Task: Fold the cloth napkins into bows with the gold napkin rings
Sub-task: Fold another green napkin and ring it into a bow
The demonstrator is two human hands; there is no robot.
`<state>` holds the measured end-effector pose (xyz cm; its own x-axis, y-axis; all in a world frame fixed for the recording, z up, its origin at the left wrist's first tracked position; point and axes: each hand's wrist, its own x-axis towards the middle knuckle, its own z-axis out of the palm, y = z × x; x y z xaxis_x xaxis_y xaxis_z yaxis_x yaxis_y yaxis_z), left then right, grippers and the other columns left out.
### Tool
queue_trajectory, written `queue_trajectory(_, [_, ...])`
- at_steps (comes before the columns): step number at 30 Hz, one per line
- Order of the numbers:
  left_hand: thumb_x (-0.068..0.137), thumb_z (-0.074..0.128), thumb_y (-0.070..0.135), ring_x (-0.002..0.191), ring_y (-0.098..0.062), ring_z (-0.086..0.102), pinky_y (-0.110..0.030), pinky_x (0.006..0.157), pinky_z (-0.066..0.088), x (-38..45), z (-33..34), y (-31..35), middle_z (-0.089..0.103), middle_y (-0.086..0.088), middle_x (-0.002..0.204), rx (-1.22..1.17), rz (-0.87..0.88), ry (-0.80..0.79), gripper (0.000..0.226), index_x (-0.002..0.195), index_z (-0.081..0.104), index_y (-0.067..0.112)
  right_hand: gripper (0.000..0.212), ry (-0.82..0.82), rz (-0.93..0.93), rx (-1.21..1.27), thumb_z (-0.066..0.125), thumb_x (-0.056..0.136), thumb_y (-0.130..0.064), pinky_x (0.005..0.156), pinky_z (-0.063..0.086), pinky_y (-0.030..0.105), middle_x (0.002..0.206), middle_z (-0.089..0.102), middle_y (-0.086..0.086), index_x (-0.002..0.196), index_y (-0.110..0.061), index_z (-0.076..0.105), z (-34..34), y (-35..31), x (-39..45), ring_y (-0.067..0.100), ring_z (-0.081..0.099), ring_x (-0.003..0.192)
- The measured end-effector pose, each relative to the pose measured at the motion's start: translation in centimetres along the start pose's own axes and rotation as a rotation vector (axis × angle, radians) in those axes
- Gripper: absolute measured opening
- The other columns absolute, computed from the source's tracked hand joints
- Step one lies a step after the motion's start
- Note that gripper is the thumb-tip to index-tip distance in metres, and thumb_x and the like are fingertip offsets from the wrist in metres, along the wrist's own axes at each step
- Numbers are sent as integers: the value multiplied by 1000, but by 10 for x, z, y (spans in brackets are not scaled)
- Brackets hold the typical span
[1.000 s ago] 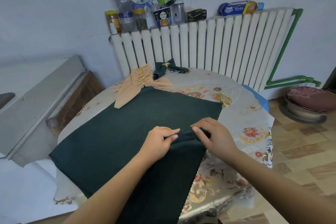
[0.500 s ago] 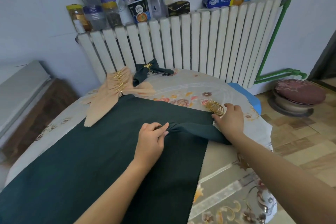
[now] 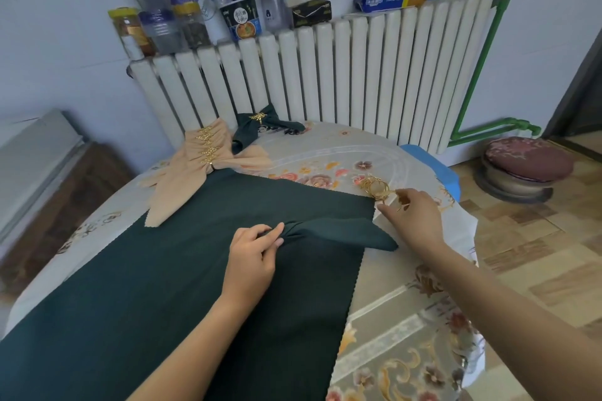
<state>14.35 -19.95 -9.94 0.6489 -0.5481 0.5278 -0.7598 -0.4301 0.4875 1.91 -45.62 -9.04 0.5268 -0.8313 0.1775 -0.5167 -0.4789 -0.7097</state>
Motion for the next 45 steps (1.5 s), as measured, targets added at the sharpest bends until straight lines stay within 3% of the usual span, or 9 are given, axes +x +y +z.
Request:
queue_trajectory(4, [85, 66, 4, 88, -17, 50, -14, 82, 33, -9, -21, 8, 61, 10, 94, -26, -80, 29, 29, 113, 69, 11, 43, -139, -2, 234, 70, 82, -37, 76, 43, 24, 103, 63, 1, 117, -16, 59, -22, -9, -37, 15, 57, 92])
queue_trajectory(10, [86, 65, 4, 89, -18, 49, -24, 82, 37, -32, -57, 16, 64, 8, 95, 0, -108, 45, 29, 114, 68, 12, 31, -177, 18, 509, 68, 82, -38, 79, 47, 28, 96, 65, -2, 106, -19, 60, -51, -19, -84, 16, 61, 90])
queue_trajectory(14, [86, 65, 4, 92, -16, 48, -23, 83, 35, -49, -77, 19, 59, 12, 94, 9, -149, 85, 28, 113, 68, 11, 27, -285, -11, 606, 71, 81, -30, 72, 47, 20, 93, 66, -3, 104, -19, 62, -63, -25, -110, 12, 62, 85])
queue_trajectory(22, [86, 65, 6, 94, -14, 49, -9, 82, 33, -79, -105, 41, 62, 12, 98, -15, -128, 124, 29, 114, 68, 14, 24, -402, -56, 591, 77, 76, -24, 86, 51, 35, 92, 67, -2, 96, -23, 63, -72, -37, -146, 16, 64, 88])
queue_trajectory(26, [82, 69, 1, 88, -7, 46, 1, 84, 31, -87, -114, 47, 56, 23, 97, -9, -29, 126, 31, 111, 69, 11, 36, -456, -100, 599, 77, 76, -27, 83, 48, 22, 102, 66, -9, 109, -28, 61, -79, -48, -153, 5, 62, 95])
queue_trajectory(31, [83, 64, 14, 88, -5, 48, -8, 85, 37, -96, -122, 41, 64, 10, 98, 16, 141, 132, 29, 112, 69, 14, 40, -686, -216, 518, 75, 78, -24, 74, 45, 9, 107, 66, -9, 115, -31, 63, -98, -59, -154, 5, 61, 99])
queue_trajectory(36, [92, 51, 34, 92, -7, 49, -14, 86, 39, -99, -127, 37, 62, 8, 102, 36, 283, 81, 32, 113, 69, 17, 29, -747, -319, 364, 74, 79, -24, 80, 41, 20, 98, 64, 2, 107, -26, 67, -105, -61, -151, 19, 60, 94])
queue_trajectory(40, [96, 47, 30, 95, -11, 50, -18, 88, 38, -101, -134, 35, 61, 6, 106, 47, 384, 45, 31, 117, 67, 20, 29, -859, -399, 192, 75, 78, -23, 78, 38, 19, 91, 63, -14, 104, -32, 68, -112, -62, -145, 6, 57, 88])
queue_trajectory(45, [90, 54, 19, 95, -14, 50, -22, 88, 39, -100, -137, 39, 61, 1, 107, 86, 482, 75, 29, 116, 68, 18, 44, -888, -485, 51, 74, 79, -23, 87, 37, 9, 112, 58, -28, 110, -50, 57, -115, -65, -145, -5, 54, 105])
